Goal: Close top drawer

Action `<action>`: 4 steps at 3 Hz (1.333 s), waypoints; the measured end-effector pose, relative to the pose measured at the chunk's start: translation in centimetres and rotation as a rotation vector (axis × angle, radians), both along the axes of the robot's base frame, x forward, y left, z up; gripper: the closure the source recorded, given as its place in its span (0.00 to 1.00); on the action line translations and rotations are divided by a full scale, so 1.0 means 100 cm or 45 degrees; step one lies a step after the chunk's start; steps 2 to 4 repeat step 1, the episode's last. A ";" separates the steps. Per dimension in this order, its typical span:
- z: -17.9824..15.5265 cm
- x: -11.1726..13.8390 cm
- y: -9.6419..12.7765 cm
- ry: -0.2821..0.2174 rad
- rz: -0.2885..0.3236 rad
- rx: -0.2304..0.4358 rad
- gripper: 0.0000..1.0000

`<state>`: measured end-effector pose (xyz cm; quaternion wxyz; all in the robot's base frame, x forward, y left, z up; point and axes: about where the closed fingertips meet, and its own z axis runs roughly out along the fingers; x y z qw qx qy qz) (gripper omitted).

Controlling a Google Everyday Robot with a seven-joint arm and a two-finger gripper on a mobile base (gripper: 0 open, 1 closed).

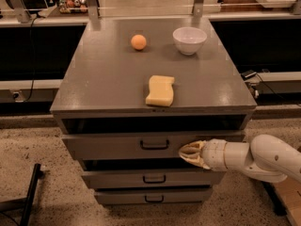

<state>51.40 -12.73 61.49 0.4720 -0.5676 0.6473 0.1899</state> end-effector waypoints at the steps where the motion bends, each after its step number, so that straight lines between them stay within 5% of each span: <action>1: -0.002 -0.027 0.008 0.033 0.017 -0.004 1.00; 4: -0.002 -0.027 0.008 0.033 0.017 -0.004 1.00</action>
Offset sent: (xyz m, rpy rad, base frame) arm 0.0000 0.0000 0.0000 0.0000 0.0000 0.0000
